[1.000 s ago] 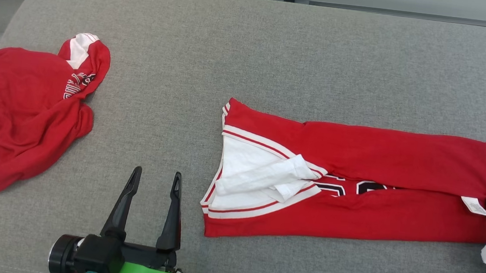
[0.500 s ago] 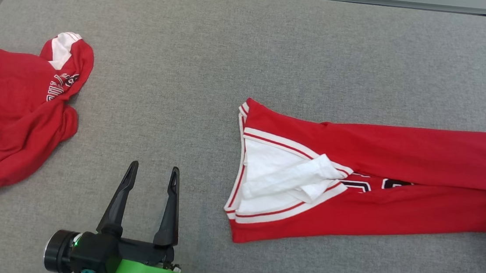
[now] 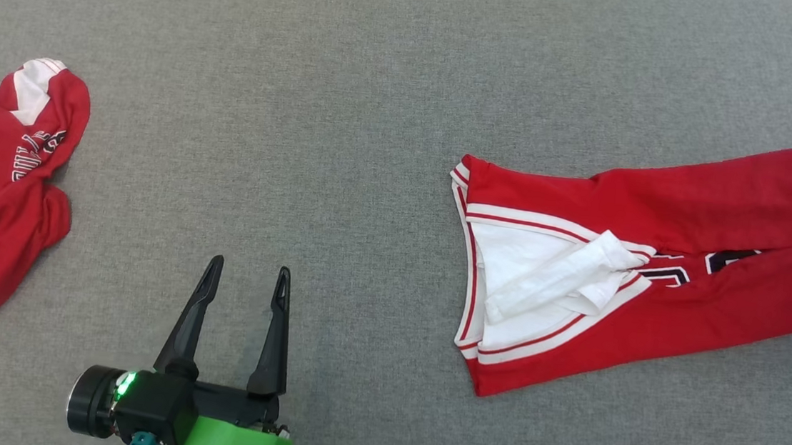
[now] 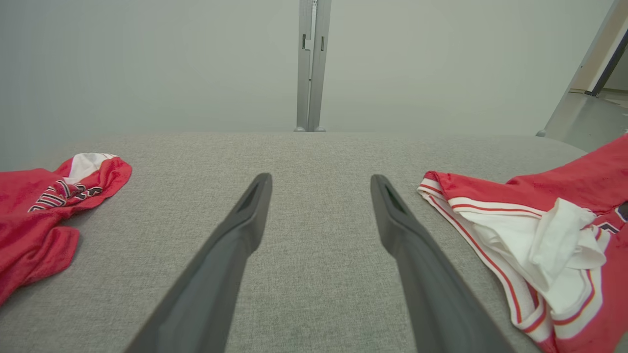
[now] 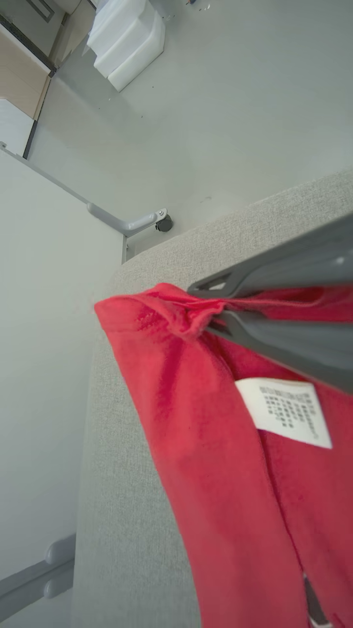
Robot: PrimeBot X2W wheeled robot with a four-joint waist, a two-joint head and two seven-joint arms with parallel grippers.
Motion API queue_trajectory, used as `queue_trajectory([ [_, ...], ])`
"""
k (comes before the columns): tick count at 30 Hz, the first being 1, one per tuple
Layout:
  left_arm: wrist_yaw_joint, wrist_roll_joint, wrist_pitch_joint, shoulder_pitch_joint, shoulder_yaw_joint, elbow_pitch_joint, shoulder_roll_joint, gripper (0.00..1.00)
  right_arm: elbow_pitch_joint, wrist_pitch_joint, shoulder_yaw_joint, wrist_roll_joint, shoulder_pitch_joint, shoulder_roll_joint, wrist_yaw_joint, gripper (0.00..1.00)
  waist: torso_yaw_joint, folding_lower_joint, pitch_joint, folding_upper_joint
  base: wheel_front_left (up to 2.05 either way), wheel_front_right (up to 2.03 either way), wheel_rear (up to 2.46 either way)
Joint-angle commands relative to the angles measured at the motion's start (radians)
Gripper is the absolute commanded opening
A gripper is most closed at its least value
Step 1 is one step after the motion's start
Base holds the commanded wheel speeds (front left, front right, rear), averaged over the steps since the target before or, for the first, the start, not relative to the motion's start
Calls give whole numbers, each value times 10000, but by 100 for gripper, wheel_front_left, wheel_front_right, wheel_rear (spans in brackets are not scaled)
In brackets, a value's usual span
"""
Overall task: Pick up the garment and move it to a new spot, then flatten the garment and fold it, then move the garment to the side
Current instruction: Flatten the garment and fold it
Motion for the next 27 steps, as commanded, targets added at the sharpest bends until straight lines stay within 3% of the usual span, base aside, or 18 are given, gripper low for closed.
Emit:
queue_trajectory([
  [1, -13, -17, -1, -147, 20, 24, 11, 100, -586, 189, -77, -185, 225, 234, -23, 0, -61, 0, -4, 0, 0, 0, 0],
  [15, 24, -217, -1, -256, -182, 115, 11, 100, -5982, 1979, 302, -1548, 1762, 2380, -21, 0, 444, 0, -65, 0, 0, 0, 0],
  [21, 54, -330, 0, -251, -308, 170, 13, 100, -7015, 2441, 1268, -1801, 2106, 3133, -21, 0, 703, 0, -116, 0, 0, 0, 0],
  [27, 56, -364, 0, -220, -335, 205, 12, 100, -7028, 2486, 2330, -1728, 2225, 3649, -21, 0, 891, 0, -212, 0, 0, 0, 0],
])
